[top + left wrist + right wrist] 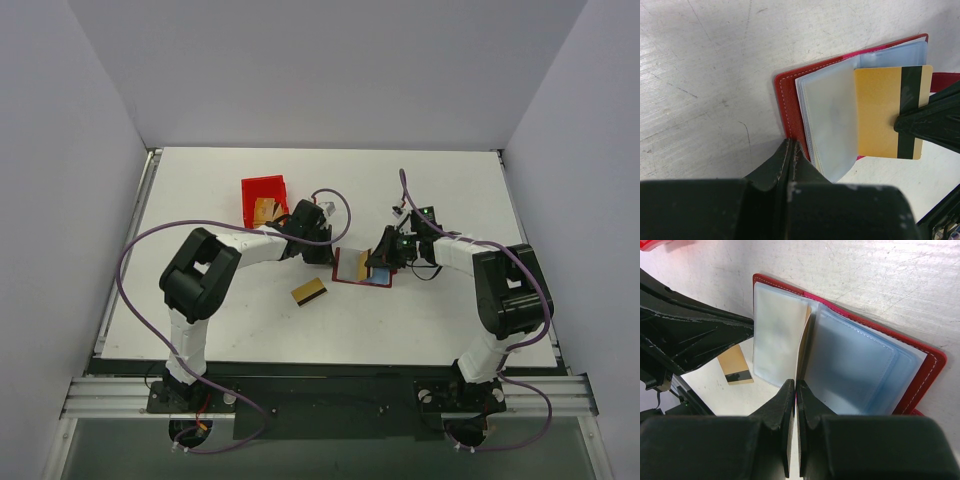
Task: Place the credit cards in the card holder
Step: Insert the credit card into the card holder.
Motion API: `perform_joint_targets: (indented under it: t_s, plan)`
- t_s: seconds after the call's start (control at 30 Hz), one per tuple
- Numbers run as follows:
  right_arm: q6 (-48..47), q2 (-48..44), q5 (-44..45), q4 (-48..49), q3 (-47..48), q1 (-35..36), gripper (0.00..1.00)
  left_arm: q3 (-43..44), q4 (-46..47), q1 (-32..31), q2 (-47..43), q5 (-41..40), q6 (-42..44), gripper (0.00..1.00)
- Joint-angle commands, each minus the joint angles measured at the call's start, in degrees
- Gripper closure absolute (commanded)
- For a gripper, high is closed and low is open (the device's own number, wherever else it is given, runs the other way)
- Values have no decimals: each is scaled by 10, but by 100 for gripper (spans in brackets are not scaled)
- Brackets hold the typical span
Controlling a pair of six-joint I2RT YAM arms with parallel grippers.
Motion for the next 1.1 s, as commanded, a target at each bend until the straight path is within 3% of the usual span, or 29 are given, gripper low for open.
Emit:
perform_joint_targets:
  t_s: [0.0, 0.67, 1.07]
  plan:
    - [-17, -16, -17, -1, -9, 13, 100, 12, 2, -2, 14, 9, 4, 100]
    - [-27, -25, 6, -9, -11, 20, 100, 13, 1, -2, 16, 11, 4, 100]
    - [-2, -18, 119, -49, -5, 11, 100, 13, 1, -1, 15, 12, 4, 100]
